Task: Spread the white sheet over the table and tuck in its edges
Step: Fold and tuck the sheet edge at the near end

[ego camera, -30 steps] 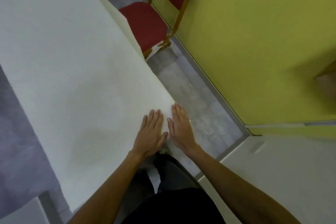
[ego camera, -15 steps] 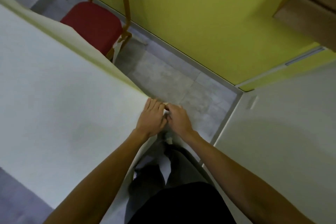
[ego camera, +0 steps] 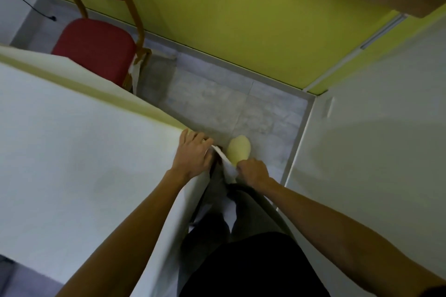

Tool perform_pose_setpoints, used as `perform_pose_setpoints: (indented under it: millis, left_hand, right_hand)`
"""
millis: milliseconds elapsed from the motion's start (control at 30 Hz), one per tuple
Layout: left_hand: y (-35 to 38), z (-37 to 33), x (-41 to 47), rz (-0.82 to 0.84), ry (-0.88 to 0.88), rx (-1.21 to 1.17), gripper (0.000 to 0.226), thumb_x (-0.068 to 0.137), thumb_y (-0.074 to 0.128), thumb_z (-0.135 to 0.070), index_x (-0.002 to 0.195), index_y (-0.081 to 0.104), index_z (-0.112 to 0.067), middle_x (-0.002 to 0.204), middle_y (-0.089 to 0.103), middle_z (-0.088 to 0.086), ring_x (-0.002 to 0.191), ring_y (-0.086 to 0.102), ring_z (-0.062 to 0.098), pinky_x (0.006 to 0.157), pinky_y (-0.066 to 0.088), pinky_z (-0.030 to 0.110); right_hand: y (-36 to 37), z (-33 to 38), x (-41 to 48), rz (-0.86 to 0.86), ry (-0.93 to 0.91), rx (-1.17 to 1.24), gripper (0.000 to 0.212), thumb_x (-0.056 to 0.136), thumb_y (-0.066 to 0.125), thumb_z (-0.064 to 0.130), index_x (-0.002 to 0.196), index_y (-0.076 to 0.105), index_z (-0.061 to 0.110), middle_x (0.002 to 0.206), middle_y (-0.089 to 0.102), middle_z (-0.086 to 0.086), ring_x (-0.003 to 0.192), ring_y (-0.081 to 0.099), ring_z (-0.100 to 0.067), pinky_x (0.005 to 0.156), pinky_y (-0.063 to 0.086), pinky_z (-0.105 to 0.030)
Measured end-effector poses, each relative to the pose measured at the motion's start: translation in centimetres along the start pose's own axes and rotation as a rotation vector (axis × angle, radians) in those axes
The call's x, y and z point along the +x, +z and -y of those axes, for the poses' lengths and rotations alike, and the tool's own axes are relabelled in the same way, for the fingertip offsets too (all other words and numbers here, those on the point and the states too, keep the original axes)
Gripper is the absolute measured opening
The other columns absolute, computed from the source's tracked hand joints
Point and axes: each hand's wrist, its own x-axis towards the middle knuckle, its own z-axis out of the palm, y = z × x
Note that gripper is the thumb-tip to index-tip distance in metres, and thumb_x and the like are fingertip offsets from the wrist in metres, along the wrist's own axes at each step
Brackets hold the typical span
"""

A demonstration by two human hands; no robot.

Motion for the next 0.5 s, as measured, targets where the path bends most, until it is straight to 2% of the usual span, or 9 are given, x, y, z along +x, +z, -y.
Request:
perform_pose_setpoints:
  millis: [133,200,267,333,400,500]
  left_hand:
    - [0.3,0.2,-0.3,0.006,0.018,-0.017,0.027,0.090,0.052,-0.039,0.105,0.070,-0.026,0.116,0.067,0.004,0.115,0.057,0.029,0.111,0.032,0.056]
    - [0.2,0.2,-0.2,0.020,0.006,-0.027,0.027,0.089,0.055,-0.041,0.105,0.070,-0.026,0.117,0.067,0.004,0.115,0.057,0.029,0.112,0.031,0.058]
    - [0.0,0.1,-0.2,0.040,-0.007,-0.024,0.025,0.088,0.057,-0.042,0.103,0.071,-0.027,0.116,0.066,0.004,0.115,0.057,0.029,0.112,0.030,0.058]
    - [0.0,0.0,-0.3,0.057,0.009,0.004,0.017,0.086,0.062,-0.039,0.097,0.071,-0.030,0.115,0.065,0.005,0.114,0.057,0.030,0.111,0.030,0.058]
    - [0.0,-0.1,-0.4,0.063,0.028,0.018,0.010,0.084,0.064,-0.033,0.089,0.072,-0.030,0.113,0.065,0.006,0.113,0.057,0.031,0.110,0.030,0.059]
    - [0.2,0.0,-0.6,0.031,0.027,-0.022,0.014,0.087,0.057,-0.029,0.089,0.071,-0.027,0.114,0.065,0.007,0.113,0.056,0.031,0.111,0.029,0.058]
  right_hand:
    - [3.2,-1.3,-2.3,-0.056,0.122,0.106,0.029,0.103,0.053,0.031,0.120,0.064,0.011,0.122,0.066,-0.013,0.103,0.062,-0.027,0.084,0.049,-0.035]
    - [4.0,-0.8,-2.9,-0.164,0.072,0.149,0.036,0.101,0.055,0.031,0.132,0.057,0.011,0.133,0.059,-0.013,0.116,0.058,-0.030,0.097,0.049,-0.039]
    - [3.8,0.8,-3.3,-0.304,0.025,0.253,0.050,0.094,0.067,0.031,0.137,0.050,0.012,0.138,0.054,-0.011,0.123,0.054,-0.031,0.103,0.047,-0.044]
    - [2.9,3.0,-2.9,-0.426,-0.014,0.301,0.055,0.088,0.073,0.029,0.134,0.049,0.012,0.134,0.054,-0.011,0.119,0.055,-0.029,0.100,0.050,-0.043]
    - [1.9,5.1,-2.0,-0.468,-0.121,0.303,0.052,0.087,0.073,0.023,0.133,0.053,0.008,0.130,0.059,-0.014,0.116,0.058,-0.031,0.098,0.052,-0.044]
    - [1.3,7.7,-1.0,-0.477,-0.277,0.266,0.024,0.094,0.064,0.021,0.113,0.064,0.007,0.103,0.070,-0.014,0.092,0.066,-0.031,0.081,0.057,-0.048]
